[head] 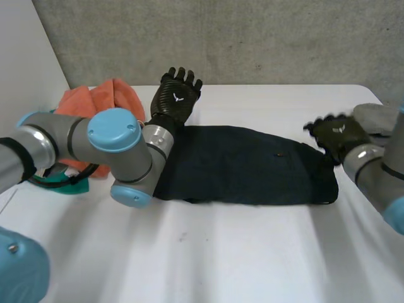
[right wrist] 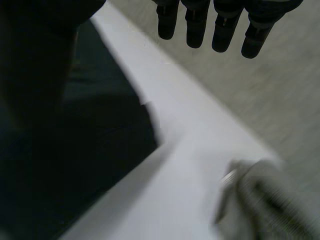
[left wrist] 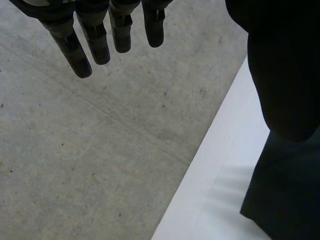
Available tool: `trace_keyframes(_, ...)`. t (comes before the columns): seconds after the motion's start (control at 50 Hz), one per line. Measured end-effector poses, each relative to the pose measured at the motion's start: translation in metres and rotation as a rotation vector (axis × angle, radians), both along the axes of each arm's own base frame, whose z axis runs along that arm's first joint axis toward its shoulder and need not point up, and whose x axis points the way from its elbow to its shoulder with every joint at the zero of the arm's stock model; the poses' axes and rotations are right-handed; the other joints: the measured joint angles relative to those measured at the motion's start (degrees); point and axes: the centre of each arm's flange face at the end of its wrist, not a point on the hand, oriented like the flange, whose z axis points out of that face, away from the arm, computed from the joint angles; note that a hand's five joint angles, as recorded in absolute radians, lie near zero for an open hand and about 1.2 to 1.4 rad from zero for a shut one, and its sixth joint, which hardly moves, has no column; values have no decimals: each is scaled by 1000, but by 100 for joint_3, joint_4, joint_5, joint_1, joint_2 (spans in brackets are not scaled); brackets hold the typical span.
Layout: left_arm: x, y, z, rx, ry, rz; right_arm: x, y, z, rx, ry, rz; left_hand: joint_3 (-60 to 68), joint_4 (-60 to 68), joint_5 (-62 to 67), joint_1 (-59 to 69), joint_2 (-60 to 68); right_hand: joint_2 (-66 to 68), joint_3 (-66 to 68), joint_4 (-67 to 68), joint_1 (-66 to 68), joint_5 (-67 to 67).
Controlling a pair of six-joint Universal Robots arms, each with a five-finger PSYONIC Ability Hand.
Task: Fold the laundry.
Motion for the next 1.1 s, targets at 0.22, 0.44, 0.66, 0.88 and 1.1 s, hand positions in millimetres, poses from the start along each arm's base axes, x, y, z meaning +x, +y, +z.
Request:
trace_keyframes(0.22,8,20,-7,89,12,-12,-9,3,-44,163,-56,23,0,0,0,0,0,3583,3410,3387,3177,3308)
trace_keyframes(0.44,11,32,10,80,23,5,-36,-13,-29,-47,131,-78,0,0,0,0,0,5449,5542,5636,4569,5131)
trace_keyframes(0.66,25,50,40,80,79,1,-30,-4,11,-331,563,111,0,0,0,0,0,5525,5558,5645,4798,5266)
trace_keyframes(0.88,36,60,42,128,119,4,108,80,-14,-604,440,772,0,0,0,0,0,5560,5604,5642,4892,5514)
trace_keyframes(1.1,38,56,58,100,159,8,137,120,-25,-492,265,890,0,0,0,0,0,-9,-6,-6,-16,43)
